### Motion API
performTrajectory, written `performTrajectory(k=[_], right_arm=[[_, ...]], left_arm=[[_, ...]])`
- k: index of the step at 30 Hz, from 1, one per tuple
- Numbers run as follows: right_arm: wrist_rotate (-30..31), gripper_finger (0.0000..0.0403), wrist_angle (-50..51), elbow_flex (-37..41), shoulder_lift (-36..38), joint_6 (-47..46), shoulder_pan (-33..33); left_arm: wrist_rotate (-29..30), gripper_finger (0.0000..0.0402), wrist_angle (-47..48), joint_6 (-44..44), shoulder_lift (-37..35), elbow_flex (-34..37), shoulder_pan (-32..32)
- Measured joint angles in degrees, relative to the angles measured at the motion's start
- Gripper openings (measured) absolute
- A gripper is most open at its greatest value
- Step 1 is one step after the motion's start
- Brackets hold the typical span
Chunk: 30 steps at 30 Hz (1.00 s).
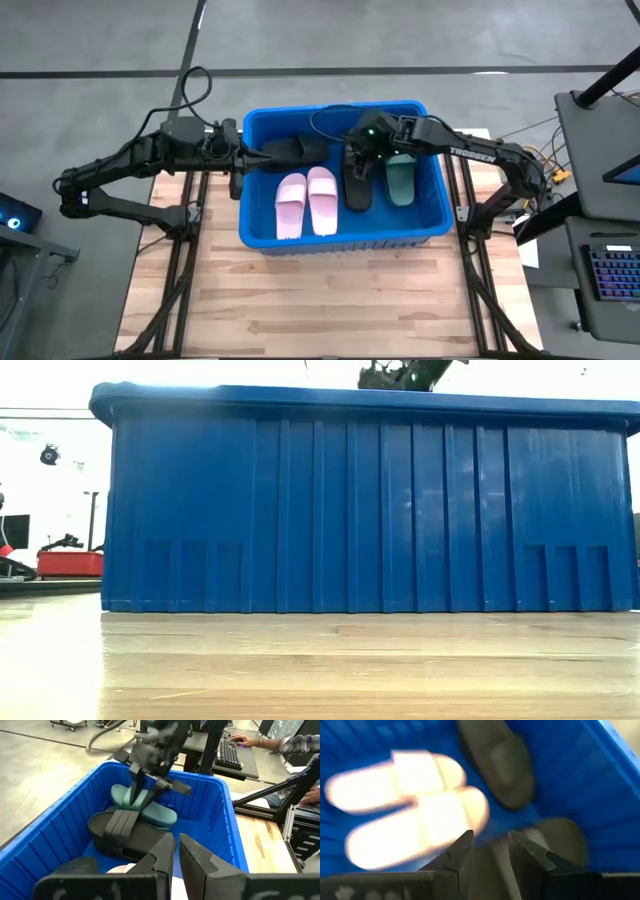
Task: Pick and place slides into bin
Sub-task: Return to Home Position
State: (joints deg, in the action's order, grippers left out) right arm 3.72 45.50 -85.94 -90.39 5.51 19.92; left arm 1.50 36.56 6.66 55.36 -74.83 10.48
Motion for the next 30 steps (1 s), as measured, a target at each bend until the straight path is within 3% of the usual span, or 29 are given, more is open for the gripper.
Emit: performTrajectory(k=[8,15,22,30], right_arm=[[-2.9,0.0094,-10.4,1.0,5.1,-6.3,-9.7],[-2.9,0.0072,-28.8,11.7,15.1,-7.1,-19.1],[0.9,0.0052,-41.7,28.2,28.9,-11.4,-20.3],[3.4,0.0035,-42.5,40.0,43.0,-12.6,-20.3]], left_arm=[[0.2,0.0013,-0.1,0.0,-0.1,-0.1,0.0],[0.6,0.0013,-0.4,0.0,-0.1,-0.1,0.0],[0.7,0.0013,-2.2,0.0,-0.1,-0.1,0.0],[0.8,0.0013,-2.6,0.0,-0.1,-0.1,0.0]])
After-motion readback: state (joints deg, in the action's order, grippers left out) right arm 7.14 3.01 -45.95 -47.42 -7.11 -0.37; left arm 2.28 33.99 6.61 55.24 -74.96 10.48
